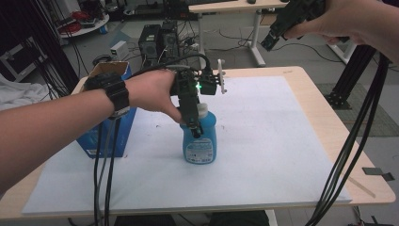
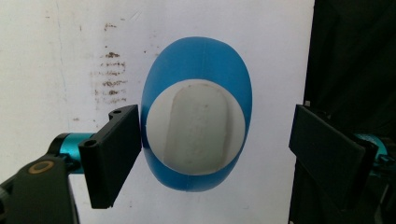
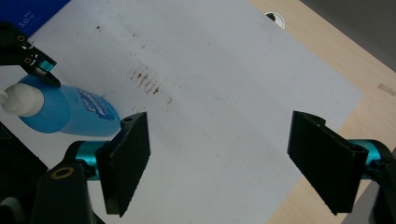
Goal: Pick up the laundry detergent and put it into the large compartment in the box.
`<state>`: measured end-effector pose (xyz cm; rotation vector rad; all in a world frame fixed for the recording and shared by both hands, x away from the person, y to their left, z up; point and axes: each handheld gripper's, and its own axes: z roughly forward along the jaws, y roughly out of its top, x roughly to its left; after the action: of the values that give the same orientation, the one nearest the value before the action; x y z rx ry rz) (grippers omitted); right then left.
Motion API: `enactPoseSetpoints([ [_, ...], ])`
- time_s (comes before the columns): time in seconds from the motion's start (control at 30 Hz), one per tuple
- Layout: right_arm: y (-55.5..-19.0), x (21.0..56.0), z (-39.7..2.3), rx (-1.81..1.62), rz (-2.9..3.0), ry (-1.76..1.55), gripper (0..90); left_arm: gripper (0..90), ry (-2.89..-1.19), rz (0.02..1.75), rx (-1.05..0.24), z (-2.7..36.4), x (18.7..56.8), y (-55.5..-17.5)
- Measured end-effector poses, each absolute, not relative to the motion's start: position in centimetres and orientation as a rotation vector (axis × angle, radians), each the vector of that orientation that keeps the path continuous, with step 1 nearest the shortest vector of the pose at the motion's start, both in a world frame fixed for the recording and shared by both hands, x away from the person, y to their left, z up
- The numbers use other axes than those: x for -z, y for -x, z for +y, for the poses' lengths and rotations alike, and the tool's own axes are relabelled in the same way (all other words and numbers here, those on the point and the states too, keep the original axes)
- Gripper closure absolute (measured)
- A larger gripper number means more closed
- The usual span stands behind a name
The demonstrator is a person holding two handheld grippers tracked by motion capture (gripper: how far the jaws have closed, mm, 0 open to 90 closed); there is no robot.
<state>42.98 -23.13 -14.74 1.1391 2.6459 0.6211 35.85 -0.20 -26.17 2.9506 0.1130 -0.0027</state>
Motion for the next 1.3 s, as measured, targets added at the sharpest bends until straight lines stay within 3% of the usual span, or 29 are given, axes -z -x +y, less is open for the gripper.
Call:
enactPoseSetpoints([
  [1.3, -43.1, 15.5, -23.0, -0.623, 2.659, -1.141, 20.6, 17.1, -2.968, 0.118, 0.031, -0.5, 27.7, -36.4],
])
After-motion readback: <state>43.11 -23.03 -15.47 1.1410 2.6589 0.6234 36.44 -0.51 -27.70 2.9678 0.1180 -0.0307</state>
